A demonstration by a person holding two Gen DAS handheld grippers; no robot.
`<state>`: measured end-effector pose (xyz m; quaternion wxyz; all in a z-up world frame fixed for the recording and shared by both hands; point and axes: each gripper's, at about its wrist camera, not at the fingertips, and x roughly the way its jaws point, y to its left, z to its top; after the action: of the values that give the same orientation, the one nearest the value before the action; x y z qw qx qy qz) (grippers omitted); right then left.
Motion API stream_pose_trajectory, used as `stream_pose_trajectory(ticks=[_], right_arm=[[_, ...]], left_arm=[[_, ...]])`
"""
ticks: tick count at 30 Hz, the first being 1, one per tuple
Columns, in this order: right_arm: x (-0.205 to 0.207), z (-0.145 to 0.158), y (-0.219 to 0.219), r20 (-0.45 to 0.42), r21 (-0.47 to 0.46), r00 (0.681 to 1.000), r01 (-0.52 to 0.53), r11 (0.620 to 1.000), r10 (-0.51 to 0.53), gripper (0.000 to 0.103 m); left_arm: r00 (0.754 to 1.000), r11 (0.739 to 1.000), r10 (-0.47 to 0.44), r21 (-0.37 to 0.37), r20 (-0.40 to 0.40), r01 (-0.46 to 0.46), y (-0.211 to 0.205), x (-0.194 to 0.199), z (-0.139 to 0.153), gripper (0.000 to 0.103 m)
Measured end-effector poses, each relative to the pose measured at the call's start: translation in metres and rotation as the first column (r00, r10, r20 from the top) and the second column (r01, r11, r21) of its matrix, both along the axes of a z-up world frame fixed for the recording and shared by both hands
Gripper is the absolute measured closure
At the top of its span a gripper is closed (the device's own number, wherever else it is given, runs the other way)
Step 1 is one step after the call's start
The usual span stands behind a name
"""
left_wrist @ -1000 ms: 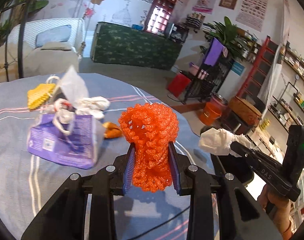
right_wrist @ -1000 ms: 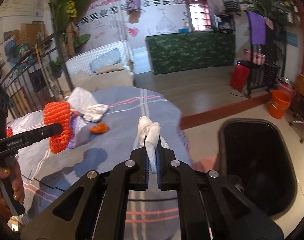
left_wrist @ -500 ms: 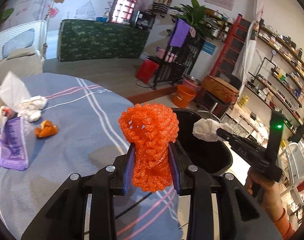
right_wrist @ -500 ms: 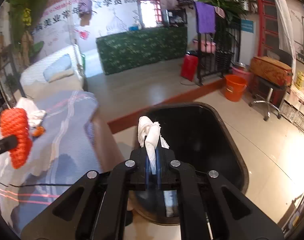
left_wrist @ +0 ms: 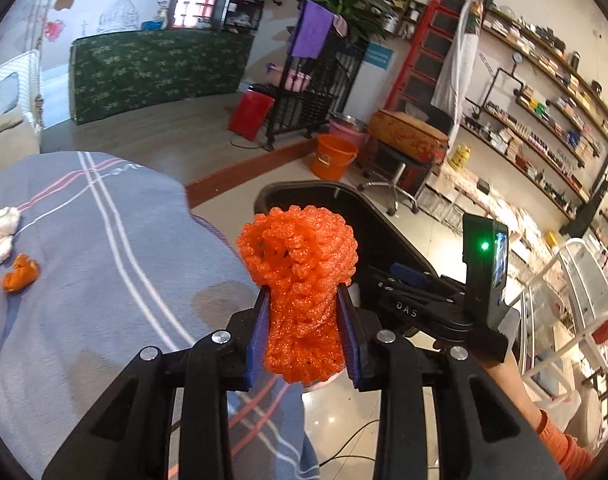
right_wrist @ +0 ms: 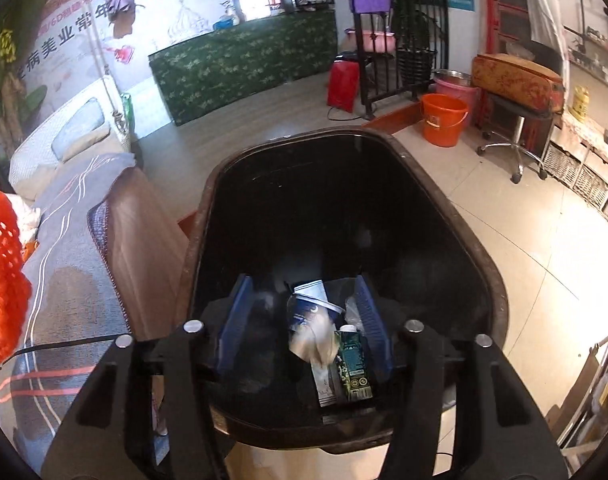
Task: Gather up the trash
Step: 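Carry both items to the bin and open the right gripper to drop the tissue, then open the left gripper to drop the orange mesh net into the bin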
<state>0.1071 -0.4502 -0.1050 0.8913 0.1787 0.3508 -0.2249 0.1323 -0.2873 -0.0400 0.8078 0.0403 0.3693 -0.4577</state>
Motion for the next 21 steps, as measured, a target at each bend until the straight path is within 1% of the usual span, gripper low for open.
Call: stream_pose_trajectory(ticks=[3,5,9,14,21], right_arm=[[-0.008,0.002,-0.003,0.011,0.009,1.000,0.011,1.000,-0.011,0.049],[-0.014,0.006,-0.003,0.021,-0.003,1.000,0.023,1.000,-0.023,0.049],[-0.024,0.016,-0.005,0.034,-0.037,0.998,0.052,0.998,-0.051,0.049],[-0.039,0.027,-0.011,0.043,-0.084,0.995,0.089,0.992,-0.085,0.049],[-0.058,0.033,-0.018,0.060,-0.109,0.989,0.138,0.985,-0.132,0.049]], left_arm=[[0.999,1.000,-0.026,0.017,-0.019,0.026,-0.012,0.001,-0.005,0.071],[0.999,0.998,-0.046,0.030,-0.027,0.047,-0.021,0.002,-0.006,0.071],[0.994,0.996,-0.080,0.042,-0.069,0.083,-0.042,0.006,-0.009,0.071],[0.990,0.991,-0.112,0.064,-0.084,0.118,-0.064,0.005,-0.015,0.071],[0.985,0.981,-0.150,0.112,-0.084,0.159,-0.093,0.002,-0.027,0.071]])
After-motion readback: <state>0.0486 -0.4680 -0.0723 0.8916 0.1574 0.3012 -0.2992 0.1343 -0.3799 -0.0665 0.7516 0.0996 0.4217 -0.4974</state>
